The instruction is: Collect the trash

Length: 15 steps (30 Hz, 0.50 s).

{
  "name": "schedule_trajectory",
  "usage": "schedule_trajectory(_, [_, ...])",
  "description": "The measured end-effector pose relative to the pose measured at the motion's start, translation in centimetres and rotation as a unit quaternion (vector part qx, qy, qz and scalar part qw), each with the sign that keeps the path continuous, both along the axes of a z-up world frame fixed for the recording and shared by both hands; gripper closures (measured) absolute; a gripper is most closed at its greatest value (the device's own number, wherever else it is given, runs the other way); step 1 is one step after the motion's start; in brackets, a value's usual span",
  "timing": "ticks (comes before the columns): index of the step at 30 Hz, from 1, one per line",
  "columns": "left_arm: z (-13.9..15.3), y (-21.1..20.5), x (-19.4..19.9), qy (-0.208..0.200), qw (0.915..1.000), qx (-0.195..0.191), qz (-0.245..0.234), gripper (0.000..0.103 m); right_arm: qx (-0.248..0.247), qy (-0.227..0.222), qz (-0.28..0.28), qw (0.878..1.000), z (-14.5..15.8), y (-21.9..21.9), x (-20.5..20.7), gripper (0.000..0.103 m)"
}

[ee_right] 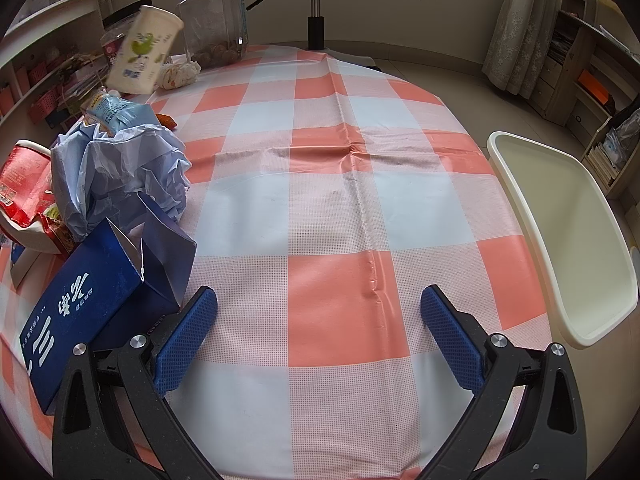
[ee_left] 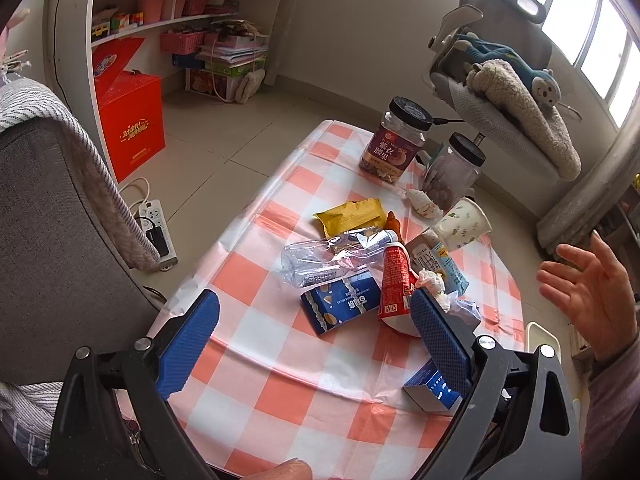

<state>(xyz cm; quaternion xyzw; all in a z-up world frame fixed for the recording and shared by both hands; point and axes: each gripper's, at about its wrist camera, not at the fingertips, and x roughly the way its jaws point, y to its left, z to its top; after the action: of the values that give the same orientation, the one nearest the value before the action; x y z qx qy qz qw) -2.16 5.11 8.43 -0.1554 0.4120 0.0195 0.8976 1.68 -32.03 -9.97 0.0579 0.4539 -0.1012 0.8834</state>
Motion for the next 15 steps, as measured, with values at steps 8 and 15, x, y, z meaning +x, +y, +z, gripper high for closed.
schedule_trajectory(8, [-1.4, -0.9, 0.3, 0.023, 0.9996, 0.004, -0.012, 0.009, 0.0, 0.0, 0.0, 1.0, 0.0, 0.0, 0.0, 0.006])
schedule_trajectory(15, [-2.8, -2.6, 0.3, 0.039, 0.9987, 0.029, -0.017, 0.009, 0.0, 0.0, -0.002, 1.0, 0.0, -0.2, -0.1, 0.006])
